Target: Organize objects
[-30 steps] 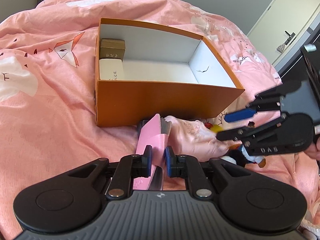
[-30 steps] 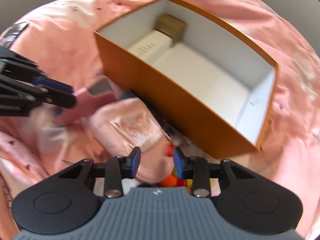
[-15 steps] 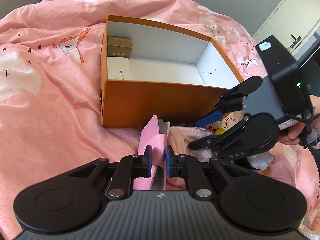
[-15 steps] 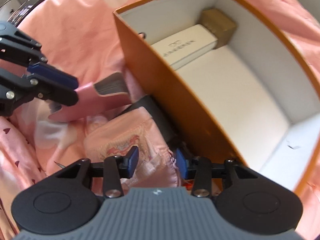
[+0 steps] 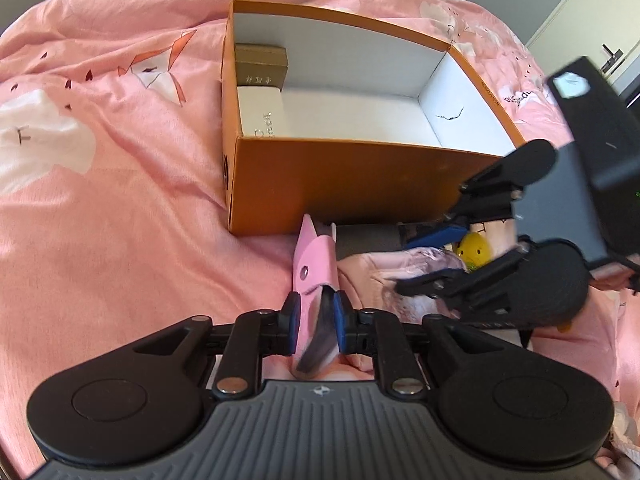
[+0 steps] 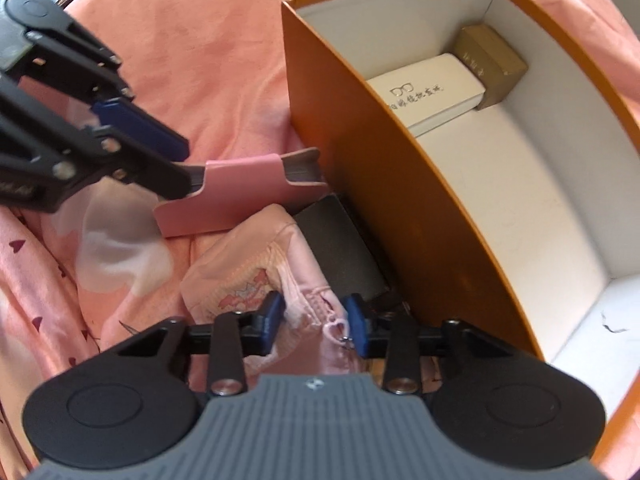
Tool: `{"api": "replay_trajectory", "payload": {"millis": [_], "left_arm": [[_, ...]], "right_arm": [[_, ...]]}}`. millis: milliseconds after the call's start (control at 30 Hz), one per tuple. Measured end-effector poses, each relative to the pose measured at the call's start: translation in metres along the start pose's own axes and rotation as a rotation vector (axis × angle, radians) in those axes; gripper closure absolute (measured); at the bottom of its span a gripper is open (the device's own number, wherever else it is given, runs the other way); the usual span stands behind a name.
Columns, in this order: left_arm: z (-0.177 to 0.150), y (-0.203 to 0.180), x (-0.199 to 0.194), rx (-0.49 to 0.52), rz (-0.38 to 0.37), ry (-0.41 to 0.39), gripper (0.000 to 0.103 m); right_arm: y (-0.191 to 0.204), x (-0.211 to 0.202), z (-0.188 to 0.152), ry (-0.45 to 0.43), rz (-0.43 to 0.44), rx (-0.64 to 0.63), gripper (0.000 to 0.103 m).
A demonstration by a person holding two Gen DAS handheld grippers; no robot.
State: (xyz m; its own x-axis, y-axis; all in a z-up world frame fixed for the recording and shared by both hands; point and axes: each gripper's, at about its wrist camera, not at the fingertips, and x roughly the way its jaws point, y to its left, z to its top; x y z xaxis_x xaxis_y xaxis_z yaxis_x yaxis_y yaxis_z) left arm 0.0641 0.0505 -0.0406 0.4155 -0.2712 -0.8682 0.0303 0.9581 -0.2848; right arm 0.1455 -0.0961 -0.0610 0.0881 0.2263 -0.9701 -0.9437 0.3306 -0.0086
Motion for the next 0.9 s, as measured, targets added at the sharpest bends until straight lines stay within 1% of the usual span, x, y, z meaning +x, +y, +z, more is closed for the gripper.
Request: {"api": "replay_trajectory", "payload": {"millis": [67,133,233,300,333,467,567,733,900], "left_arm": [[0.004,-0.002,0.003,0.021,-0.002,0.004,0.064],[0.008,-0.006,0.006,0.055,-0.009,0.009,0.057],[0.012,-0.014,0.015,0.108,0.011,0.018,0.057],[0.014,-0.016,0.022,0.124,0.033,0.023,0.069],[0.015,-0.016,0.025,0.126,0.039,0.029,0.077],[0.017,-0.016,0.029,0.127,0.039,0.035,0.08],[0.014,-0.017,0.025,0.132,0.052,0.021,0.083],[0.007,-0.016,0.0,0.093,0.032,-0.039,0.085],[0.007,-0.026,-0.038,0.093,-0.027,-0.124,0.085]], "right_arm": [[0.005,-0.007,-0.003,-0.01,-0.023,-0.015,0.072],[0.009,-0.013,-0.006,-0.016,-0.052,-0.015,0.074],[0.012,-0.024,-0.01,-0.03,-0.088,0.001,0.076],[0.012,-0.032,-0.013,-0.041,-0.112,0.018,0.077],[0.011,-0.036,-0.015,-0.048,-0.118,0.029,0.077],[0.01,-0.051,-0.025,-0.071,-0.164,0.076,0.077],[0.01,-0.064,-0.031,-0.098,-0.182,0.12,0.078],[0.008,-0.098,-0.044,-0.168,-0.19,0.201,0.078],[0.004,-0.13,-0.048,-0.253,-0.196,0.285,0.078]]}}
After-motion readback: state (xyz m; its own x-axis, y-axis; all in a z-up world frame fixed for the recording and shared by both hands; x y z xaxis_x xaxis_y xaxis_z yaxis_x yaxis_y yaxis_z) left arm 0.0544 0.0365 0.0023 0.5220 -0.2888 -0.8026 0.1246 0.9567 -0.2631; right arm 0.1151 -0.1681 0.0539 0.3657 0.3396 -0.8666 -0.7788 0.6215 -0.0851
